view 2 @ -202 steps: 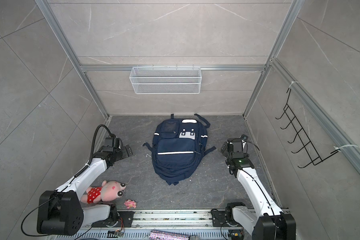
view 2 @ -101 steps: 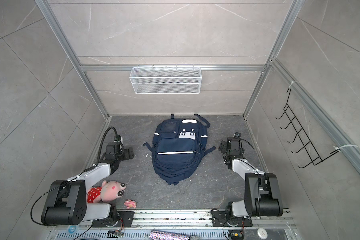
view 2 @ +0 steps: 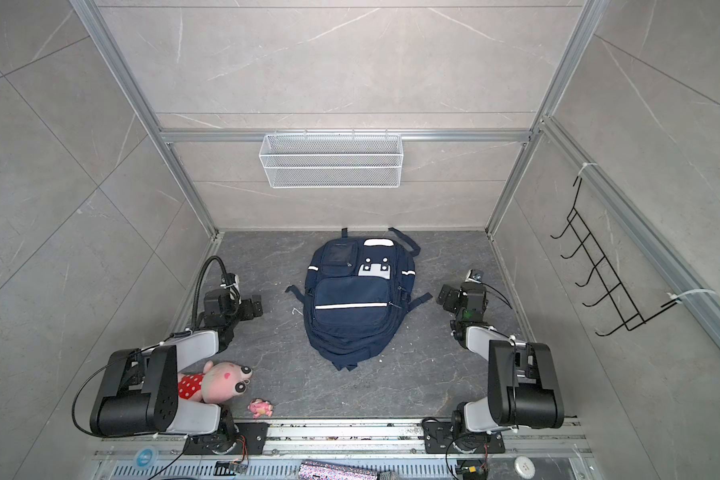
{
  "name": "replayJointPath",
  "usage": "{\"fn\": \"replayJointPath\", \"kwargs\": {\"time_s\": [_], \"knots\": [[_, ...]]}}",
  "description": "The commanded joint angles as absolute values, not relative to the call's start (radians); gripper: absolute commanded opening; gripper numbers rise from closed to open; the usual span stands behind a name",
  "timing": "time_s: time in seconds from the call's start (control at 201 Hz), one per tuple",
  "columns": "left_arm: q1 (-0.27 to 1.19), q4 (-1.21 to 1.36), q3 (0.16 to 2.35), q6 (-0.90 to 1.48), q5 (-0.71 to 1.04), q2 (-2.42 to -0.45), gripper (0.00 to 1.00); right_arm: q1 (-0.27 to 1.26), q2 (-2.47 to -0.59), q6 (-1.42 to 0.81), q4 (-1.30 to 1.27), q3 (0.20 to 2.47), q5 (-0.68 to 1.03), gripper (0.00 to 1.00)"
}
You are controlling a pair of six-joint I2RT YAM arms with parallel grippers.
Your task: Pack the student bag
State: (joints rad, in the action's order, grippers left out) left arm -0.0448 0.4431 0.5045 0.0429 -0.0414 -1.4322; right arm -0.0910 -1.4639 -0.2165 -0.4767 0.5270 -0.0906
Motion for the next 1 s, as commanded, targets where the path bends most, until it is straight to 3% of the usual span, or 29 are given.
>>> {"fn": "replayJointPath", "kwargs": {"time_s": [0.0, 0.493, 0.707, 0.996], "knots": [[-0.053, 0.546, 0.502, -0.005, 0.003, -1.445, 1.0, -0.089, -1.47, -0.165, -0.532, 0.525, 0.016, 1.0], [-0.065, 0.645, 0.462, 0.01, -0.015, -1.474, 1.0, -0.088, -1.5, -0.169, -0.505, 0.554, 0.002, 1.0], [-0.075, 0.793, 0.388, 0.032, -0.05, -1.49, 1.0, -0.088, -1.532, -0.136, -0.477, 0.592, 0.088, 1.0], [-0.075, 0.782, 0.389, 0.033, -0.051, -1.488, 1.0, -0.082, -1.505, -0.125, -0.542, 0.542, 0.093, 1.0]]}}
